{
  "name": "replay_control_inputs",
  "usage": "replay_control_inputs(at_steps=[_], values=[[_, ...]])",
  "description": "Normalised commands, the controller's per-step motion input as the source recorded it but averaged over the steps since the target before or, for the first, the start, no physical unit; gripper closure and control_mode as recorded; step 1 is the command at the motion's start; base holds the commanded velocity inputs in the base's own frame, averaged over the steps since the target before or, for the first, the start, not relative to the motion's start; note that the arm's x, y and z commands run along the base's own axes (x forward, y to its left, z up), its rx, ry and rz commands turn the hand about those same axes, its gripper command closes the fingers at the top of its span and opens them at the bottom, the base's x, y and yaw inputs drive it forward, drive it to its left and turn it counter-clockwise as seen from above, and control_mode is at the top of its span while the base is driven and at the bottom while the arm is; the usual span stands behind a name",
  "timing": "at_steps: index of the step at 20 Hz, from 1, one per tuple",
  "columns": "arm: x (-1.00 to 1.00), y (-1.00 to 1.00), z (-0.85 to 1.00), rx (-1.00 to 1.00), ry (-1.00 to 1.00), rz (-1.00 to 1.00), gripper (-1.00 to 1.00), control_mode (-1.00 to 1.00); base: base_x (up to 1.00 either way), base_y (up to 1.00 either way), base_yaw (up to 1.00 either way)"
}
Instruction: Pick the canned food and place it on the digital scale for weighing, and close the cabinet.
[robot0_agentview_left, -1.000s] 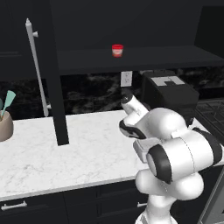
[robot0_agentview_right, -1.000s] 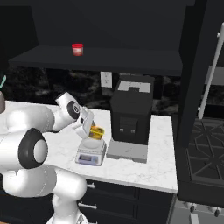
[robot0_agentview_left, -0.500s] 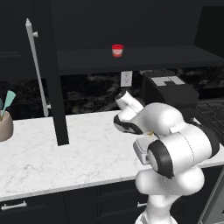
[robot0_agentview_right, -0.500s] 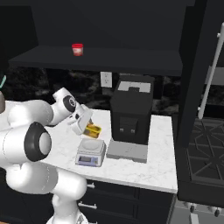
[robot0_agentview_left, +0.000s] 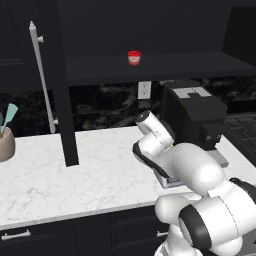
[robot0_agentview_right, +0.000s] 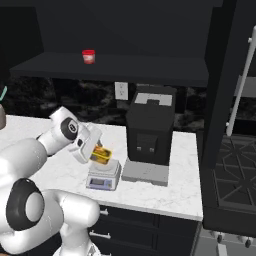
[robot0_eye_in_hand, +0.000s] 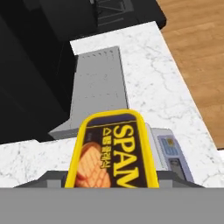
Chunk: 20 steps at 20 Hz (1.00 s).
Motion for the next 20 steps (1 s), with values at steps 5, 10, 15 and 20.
replay_control_inputs(at_steps=[5, 10, 15, 20], values=[[0.05, -0.18, -0.10, 0.03, 0.08, 0.00, 1.00, -1.00, 0.00, 0.00, 0.00], [0.02, -0.01, -0.15, 0.00, 0.06, 0.00, 1.00, -1.00, 0.00, 0.00, 0.00], [0.14, 0.05, -0.28, 0.00, 0.06, 0.00, 1.00, -1.00, 0.00, 0.00, 0.00], [0.12, 0.07, -0.11, 0.00, 0.01, 0.00, -1.00, -1.00, 0.00, 0.00, 0.00]])
